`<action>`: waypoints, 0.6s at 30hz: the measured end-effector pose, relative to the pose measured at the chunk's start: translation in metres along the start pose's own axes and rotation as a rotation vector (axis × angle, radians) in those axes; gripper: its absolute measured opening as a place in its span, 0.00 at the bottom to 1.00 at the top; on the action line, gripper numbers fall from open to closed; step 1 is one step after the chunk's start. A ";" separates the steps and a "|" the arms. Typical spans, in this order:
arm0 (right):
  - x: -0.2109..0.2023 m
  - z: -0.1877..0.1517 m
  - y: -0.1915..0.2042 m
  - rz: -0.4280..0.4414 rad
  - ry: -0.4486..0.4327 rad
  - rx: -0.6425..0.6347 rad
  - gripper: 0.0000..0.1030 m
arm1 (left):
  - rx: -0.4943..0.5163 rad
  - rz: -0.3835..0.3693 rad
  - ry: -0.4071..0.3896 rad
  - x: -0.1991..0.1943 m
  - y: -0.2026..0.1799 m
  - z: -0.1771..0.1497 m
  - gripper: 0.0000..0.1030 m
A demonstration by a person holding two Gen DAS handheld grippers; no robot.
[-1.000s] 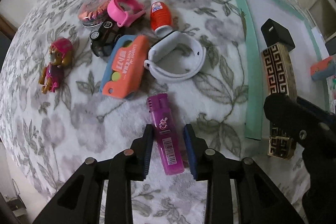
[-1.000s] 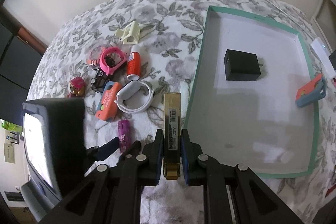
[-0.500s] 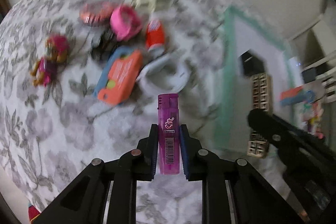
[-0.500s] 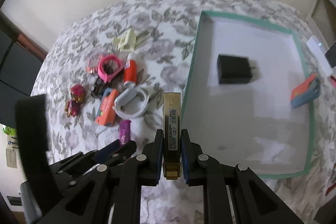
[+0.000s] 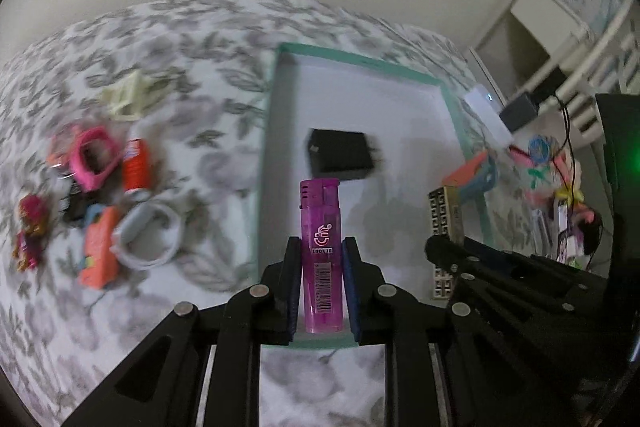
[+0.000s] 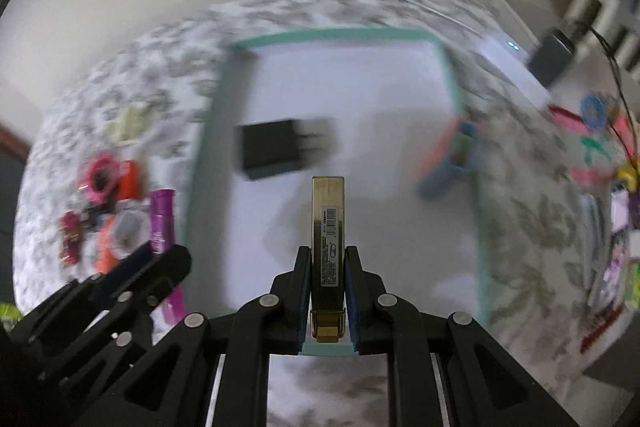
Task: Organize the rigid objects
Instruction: 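Carry the pink lighter and gold harmonica into the white tray and release them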
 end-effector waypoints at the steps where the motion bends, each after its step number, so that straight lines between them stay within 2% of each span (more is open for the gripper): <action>1: 0.003 0.000 -0.008 -0.023 0.008 0.008 0.16 | 0.003 -0.005 0.008 0.006 -0.004 -0.001 0.20; 6: 0.017 -0.002 -0.035 -0.083 0.046 0.032 0.16 | 0.010 -0.014 0.053 0.029 -0.012 -0.007 0.20; 11: 0.030 -0.005 -0.041 -0.105 0.086 0.045 0.17 | 0.002 -0.004 0.083 0.039 -0.009 -0.011 0.20; 18: 0.019 -0.002 -0.038 -0.118 0.040 0.029 0.18 | -0.032 -0.020 0.070 0.031 -0.003 -0.007 0.20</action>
Point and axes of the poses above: each gripper's, at about its wrist camera, not at the fingertips, and x roughly the way its jaws point, y to its left, z to its top, the point moved 2 cm from there along x, roughly the way its jaws point, and after that the axes turned 6 degrees about -y, right-handed, at the moved point
